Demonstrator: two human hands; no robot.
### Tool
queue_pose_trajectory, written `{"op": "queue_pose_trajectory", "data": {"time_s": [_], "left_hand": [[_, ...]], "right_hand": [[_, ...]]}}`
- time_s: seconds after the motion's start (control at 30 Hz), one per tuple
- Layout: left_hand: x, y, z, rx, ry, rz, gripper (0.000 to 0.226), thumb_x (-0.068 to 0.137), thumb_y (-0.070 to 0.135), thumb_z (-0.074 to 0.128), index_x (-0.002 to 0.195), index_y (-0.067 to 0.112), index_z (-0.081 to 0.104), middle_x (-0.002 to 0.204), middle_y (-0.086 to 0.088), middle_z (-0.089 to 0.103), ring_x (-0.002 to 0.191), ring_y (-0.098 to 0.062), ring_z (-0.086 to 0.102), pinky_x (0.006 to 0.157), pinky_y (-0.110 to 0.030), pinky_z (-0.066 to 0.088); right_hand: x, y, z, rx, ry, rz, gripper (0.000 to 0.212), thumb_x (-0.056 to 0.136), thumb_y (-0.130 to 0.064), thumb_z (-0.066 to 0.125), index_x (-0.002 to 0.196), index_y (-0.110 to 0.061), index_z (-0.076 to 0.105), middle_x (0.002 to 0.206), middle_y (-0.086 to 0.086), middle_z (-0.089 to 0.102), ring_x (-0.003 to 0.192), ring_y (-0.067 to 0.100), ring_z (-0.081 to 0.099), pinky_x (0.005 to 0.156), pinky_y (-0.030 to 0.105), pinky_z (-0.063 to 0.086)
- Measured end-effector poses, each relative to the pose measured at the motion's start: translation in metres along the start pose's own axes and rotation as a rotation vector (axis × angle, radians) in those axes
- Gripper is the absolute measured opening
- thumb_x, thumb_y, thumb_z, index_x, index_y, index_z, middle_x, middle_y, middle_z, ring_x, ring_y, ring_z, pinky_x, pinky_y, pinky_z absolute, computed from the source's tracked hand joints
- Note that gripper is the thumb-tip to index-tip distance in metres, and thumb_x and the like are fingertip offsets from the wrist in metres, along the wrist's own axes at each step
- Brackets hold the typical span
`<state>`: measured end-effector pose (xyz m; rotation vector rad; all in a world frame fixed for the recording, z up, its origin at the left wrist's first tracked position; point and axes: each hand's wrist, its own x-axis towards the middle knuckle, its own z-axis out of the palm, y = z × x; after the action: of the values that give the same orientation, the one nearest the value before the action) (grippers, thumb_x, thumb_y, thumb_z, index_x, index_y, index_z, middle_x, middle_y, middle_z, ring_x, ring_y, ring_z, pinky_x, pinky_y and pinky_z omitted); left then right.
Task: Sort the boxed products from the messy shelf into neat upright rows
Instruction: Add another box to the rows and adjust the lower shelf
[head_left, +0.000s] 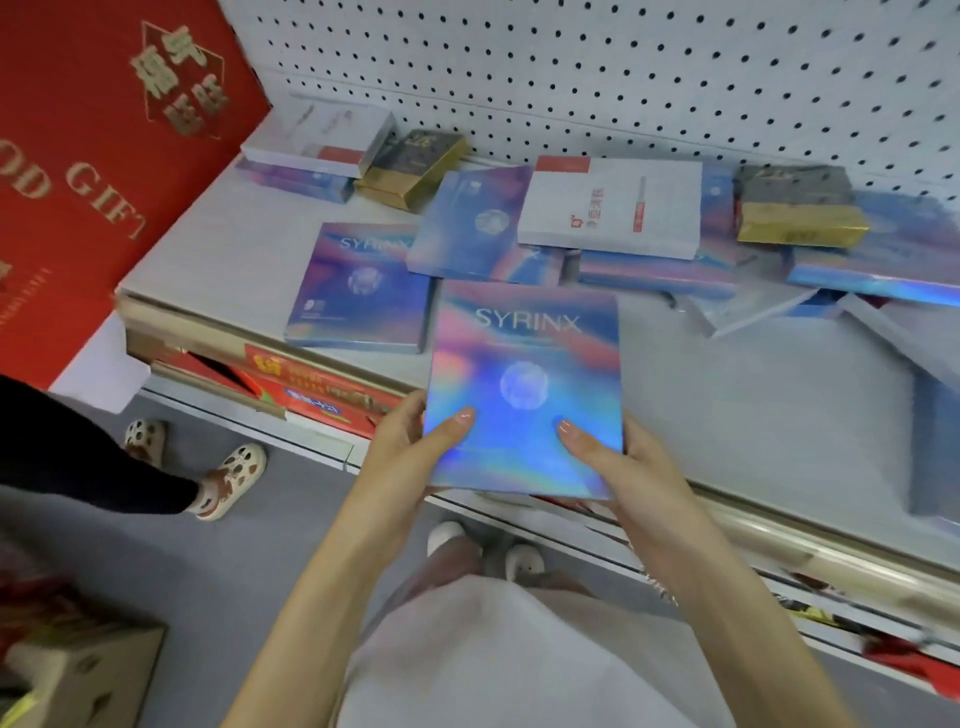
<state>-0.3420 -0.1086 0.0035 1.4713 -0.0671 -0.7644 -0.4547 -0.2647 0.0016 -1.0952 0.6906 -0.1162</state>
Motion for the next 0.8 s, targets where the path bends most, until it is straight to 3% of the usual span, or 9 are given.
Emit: {"op": "queue_pose_trajectory", "data": {"time_s": [0.13, 0.27, 0.37, 0.43, 0.53, 0.6, 0.67, 0.73, 0.8], "left_hand": [[0.008, 0.009, -0.039, -0.026, 0.073, 0.075, 0.043, 0.072, 0.023, 0.069, 0.114, 0.014, 0.064, 0.109, -0.003, 0.073, 0.099, -0.019, 0.069, 0.076, -0.025, 0.055], [0.035, 0.032, -0.114, 0.017, 0.214, 0.233, 0.025, 0.078, 0.022, 0.073, 0.103, 0.021, 0.069, 0.102, 0.002, 0.074, 0.091, -0.015, 0.068, 0.077, -0.026, 0.055], [0.063, 0.051, -0.178, 0.087, 0.339, 0.298, 0.016, 0.087, 0.018, 0.067, 0.1, 0.028, 0.067, 0.108, -0.002, 0.07, 0.096, -0.019, 0.066, 0.085, -0.033, 0.053], [0.082, 0.062, -0.216, 0.162, 0.391, 0.335, 0.019, 0.092, 0.013, 0.063, 0.1, 0.029, 0.065, 0.107, 0.003, 0.069, 0.091, -0.008, 0.066, 0.081, -0.025, 0.055], [0.108, 0.073, -0.256, 0.19, 0.4, 0.342, 0.02, 0.093, 0.008, 0.059, 0.109, 0.021, 0.06, 0.103, 0.005, 0.067, 0.082, 0.004, 0.065, 0.073, -0.012, 0.053], [0.122, 0.079, -0.267, 0.209, 0.392, 0.338, 0.018, 0.093, 0.005, 0.058, 0.108, 0.014, 0.058, 0.097, 0.005, 0.066, 0.076, 0.009, 0.064, 0.067, -0.008, 0.051], [0.136, 0.084, -0.272, 0.257, 0.403, 0.321, 0.017, 0.092, 0.005, 0.059, 0.093, 0.021, 0.058, 0.084, 0.014, 0.067, 0.07, 0.012, 0.063, 0.061, -0.003, 0.046], [0.151, 0.086, -0.279, 0.333, 0.4, 0.286, 0.013, 0.09, 0.01, 0.063, 0.085, 0.021, 0.057, 0.081, 0.008, 0.067, 0.076, -0.006, 0.063, 0.068, -0.01, 0.047], [0.165, 0.087, -0.287, 0.431, 0.347, 0.22, 0.009, 0.089, 0.017, 0.067, 0.088, 0.01, 0.061, 0.088, -0.01, 0.065, 0.082, -0.023, 0.058, 0.076, -0.032, 0.045]], "right_hand": [[0.019, -0.006, 0.041, -0.083, -0.097, -0.002, 0.033, 0.09, -0.01, 0.063, 0.123, -0.014, 0.061, 0.116, 0.001, 0.071, 0.103, 0.018, 0.068, 0.085, 0.034, 0.057], [0.046, -0.006, 0.094, -0.202, -0.155, 0.059, 0.013, 0.093, -0.012, 0.059, 0.102, -0.017, 0.066, 0.095, -0.003, 0.072, 0.079, 0.004, 0.068, 0.07, 0.021, 0.057], [0.077, -0.003, 0.123, -0.414, 0.112, -0.106, 0.01, 0.091, -0.012, 0.064, 0.1, -0.015, 0.067, 0.101, 0.004, 0.068, 0.083, 0.006, 0.063, 0.083, 0.019, 0.052], [0.095, 0.0, 0.136, -0.62, 0.353, -0.206, 0.025, 0.091, -0.018, 0.065, 0.115, -0.012, 0.065, 0.116, 0.007, 0.064, 0.094, 0.01, 0.059, 0.086, 0.015, 0.043], [0.115, 0.012, 0.158, -0.863, 0.548, -0.17, 0.046, 0.092, -0.032, 0.063, 0.131, -0.008, 0.056, 0.132, 0.014, 0.052, 0.12, 0.03, 0.046, 0.102, 0.033, 0.035], [0.126, 0.022, 0.174, -1.027, 0.621, -0.115, 0.051, 0.091, -0.042, 0.06, 0.13, -0.01, 0.057, 0.135, 0.015, 0.049, 0.123, 0.036, 0.041, 0.1, 0.04, 0.032], [0.132, 0.03, 0.189, -1.095, 0.685, -0.097, 0.053, 0.089, -0.047, 0.061, 0.128, -0.011, 0.058, 0.136, 0.013, 0.049, 0.123, 0.036, 0.04, 0.097, 0.041, 0.032], [0.136, 0.035, 0.2, -1.033, 0.753, -0.1, 0.056, 0.086, -0.046, 0.065, 0.126, -0.008, 0.058, 0.137, 0.013, 0.049, 0.125, 0.035, 0.04, 0.098, 0.04, 0.031], [0.14, 0.037, 0.208, -0.936, 0.811, -0.102, 0.057, 0.083, -0.042, 0.071, 0.124, -0.004, 0.059, 0.137, 0.014, 0.05, 0.125, 0.036, 0.04, 0.1, 0.041, 0.03]]}}
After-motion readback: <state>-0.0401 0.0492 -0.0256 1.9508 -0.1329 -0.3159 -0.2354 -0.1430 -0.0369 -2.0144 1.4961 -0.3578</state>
